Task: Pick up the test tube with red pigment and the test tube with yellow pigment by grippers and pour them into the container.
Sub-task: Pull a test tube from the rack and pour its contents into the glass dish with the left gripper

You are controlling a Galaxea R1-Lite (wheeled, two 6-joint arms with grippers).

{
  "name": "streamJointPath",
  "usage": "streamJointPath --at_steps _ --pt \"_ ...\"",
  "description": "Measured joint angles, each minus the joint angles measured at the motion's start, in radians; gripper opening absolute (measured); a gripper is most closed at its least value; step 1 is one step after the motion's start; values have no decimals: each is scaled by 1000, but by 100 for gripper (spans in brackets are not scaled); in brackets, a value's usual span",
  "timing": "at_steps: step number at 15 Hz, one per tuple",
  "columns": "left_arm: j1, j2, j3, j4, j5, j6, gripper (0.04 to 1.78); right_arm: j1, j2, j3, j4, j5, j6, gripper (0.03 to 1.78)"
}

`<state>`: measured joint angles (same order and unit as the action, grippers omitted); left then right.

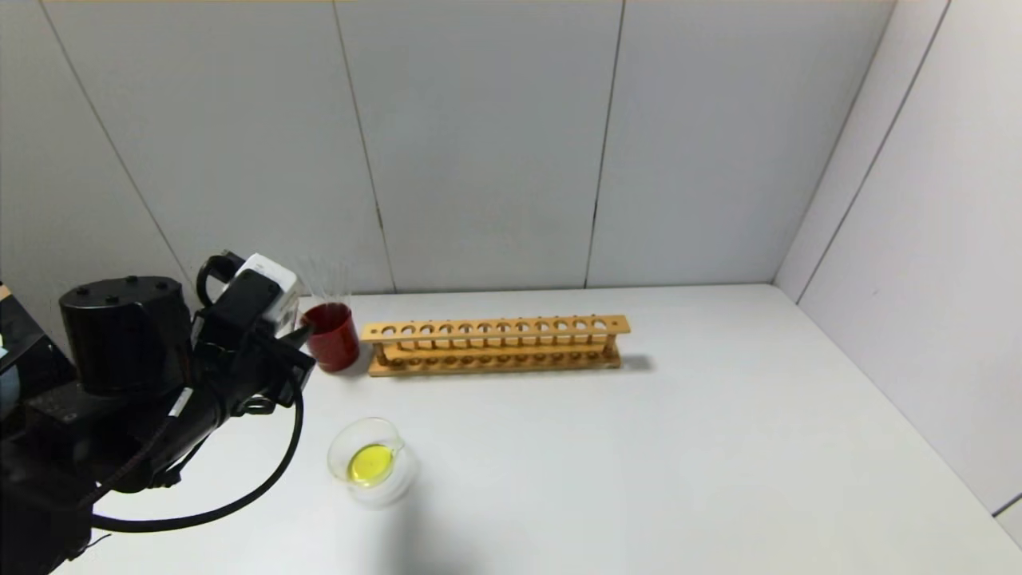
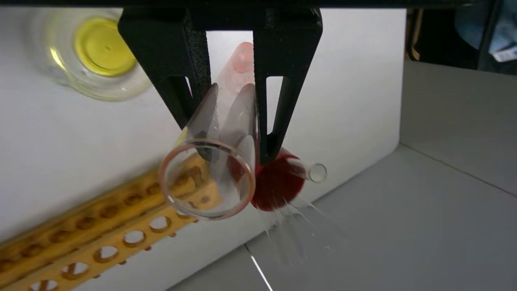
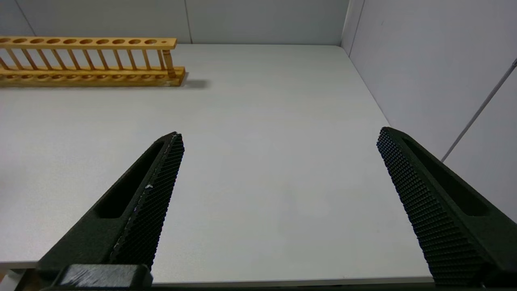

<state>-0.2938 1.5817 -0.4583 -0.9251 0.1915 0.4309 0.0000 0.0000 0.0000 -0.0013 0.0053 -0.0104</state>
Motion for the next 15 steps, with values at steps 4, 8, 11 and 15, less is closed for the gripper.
streamJointPath --at_steps 4,8,11,15 --pt "36 110 24 -195 -91 183 34 0 0 0 0 0 0 175" --pt "36 124 24 -197 -147 342 34 0 0 0 0 0 0 175" --pt "16 125 9 -189 -216 405 34 0 0 0 0 0 0 175" --pt "-26 124 12 -186 -263 402 34 0 0 0 0 0 0 175"
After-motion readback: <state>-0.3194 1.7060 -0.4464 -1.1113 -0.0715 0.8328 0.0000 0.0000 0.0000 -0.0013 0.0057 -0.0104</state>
